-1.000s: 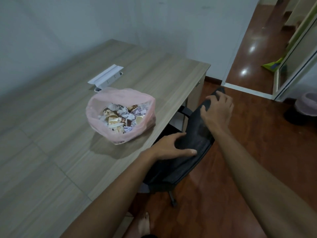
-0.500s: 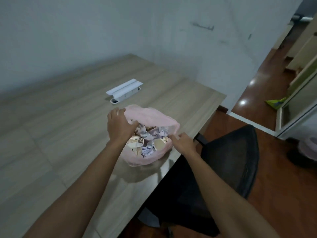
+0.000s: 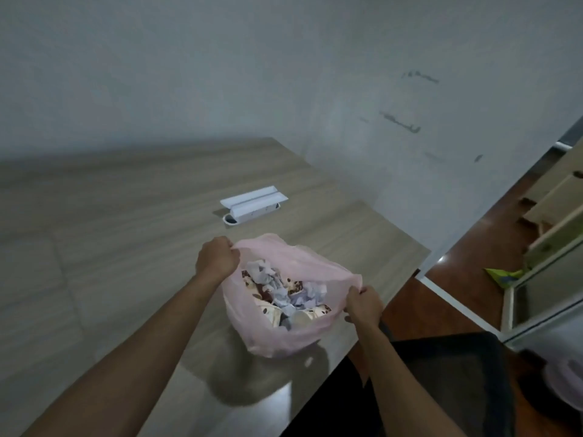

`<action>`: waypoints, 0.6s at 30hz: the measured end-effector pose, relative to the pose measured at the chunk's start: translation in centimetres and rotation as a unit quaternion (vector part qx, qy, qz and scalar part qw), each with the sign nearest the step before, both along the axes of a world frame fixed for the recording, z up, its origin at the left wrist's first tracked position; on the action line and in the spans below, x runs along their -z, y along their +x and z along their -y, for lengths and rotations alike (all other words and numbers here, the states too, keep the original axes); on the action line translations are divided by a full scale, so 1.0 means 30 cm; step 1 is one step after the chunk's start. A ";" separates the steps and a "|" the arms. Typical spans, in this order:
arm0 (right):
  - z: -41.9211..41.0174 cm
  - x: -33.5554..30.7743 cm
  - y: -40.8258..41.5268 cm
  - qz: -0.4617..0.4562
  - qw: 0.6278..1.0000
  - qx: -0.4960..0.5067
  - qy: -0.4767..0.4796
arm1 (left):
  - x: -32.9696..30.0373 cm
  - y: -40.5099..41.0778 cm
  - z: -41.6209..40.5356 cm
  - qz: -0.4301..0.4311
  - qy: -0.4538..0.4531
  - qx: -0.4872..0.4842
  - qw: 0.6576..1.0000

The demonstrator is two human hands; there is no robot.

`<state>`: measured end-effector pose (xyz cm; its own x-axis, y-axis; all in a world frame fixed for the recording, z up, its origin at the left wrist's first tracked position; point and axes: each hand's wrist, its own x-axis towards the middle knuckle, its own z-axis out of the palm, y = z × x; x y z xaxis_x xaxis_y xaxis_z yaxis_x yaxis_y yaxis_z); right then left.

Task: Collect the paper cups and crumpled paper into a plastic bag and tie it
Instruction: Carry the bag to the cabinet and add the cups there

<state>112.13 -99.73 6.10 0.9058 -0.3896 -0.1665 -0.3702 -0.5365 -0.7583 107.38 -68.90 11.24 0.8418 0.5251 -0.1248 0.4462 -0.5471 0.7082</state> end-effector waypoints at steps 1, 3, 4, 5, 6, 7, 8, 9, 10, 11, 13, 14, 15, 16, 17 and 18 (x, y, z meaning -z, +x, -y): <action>-0.019 -0.070 -0.004 0.014 1.000 0.005 0.004 | -0.031 0.023 -0.007 0.005 -0.008 0.003 1.000; -0.022 -0.163 0.026 0.049 0.999 0.019 0.005 | -0.104 0.075 -0.017 0.025 -0.022 0.014 0.999; -0.019 -0.214 0.037 0.068 0.997 0.029 0.004 | -0.148 0.099 -0.017 0.041 -0.039 0.019 0.998; -0.008 -0.258 0.051 0.085 0.996 0.038 0.008 | -0.197 0.119 -0.011 0.059 -0.062 0.019 0.996; 0.010 -0.312 0.061 0.106 0.993 0.051 0.012 | -0.252 0.145 0.003 0.078 -0.084 0.023 0.993; 0.021 -0.365 0.066 0.123 0.991 0.056 0.010 | -0.302 0.159 0.015 0.094 -0.108 0.020 0.989; 0.032 -0.417 0.072 0.131 0.990 0.049 0.002 | -0.350 0.173 0.027 0.110 -0.131 0.019 0.985; 0.056 -0.478 0.074 0.138 0.990 0.036 -0.006 | -0.405 0.192 0.046 0.124 -0.145 0.028 0.981; 0.087 -0.537 0.074 0.144 0.989 0.027 -0.018 | -0.460 0.210 0.069 0.136 -0.150 0.041 0.978; 0.119 -0.605 0.066 0.165 0.985 0.032 -0.027 | -0.519 0.225 0.096 0.148 -0.149 0.055 0.976; 0.210 -0.731 0.051 0.226 0.971 0.074 -0.039 | -0.637 0.260 0.159 0.185 -0.149 0.076 0.968; 0.263 -0.800 0.038 0.248 0.963 0.095 -0.042 | -0.694 0.281 0.196 0.205 -0.155 0.083 0.963; 0.322 -0.863 0.030 0.255 0.961 0.099 -0.040 | -0.750 0.303 0.238 0.219 -0.163 0.090 0.958; 0.393 -0.915 0.025 0.244 0.965 0.083 -0.041 | -0.801 0.327 0.285 0.229 -0.175 0.099 0.952; 0.457 -0.971 0.011 0.230 0.970 0.067 -0.042 | -0.849 0.350 0.335 0.235 -0.187 0.111 0.947; 0.519 -1.030 0.001 0.228 0.970 0.063 -0.060 | -0.893 0.372 0.385 0.242 -0.204 0.121 0.941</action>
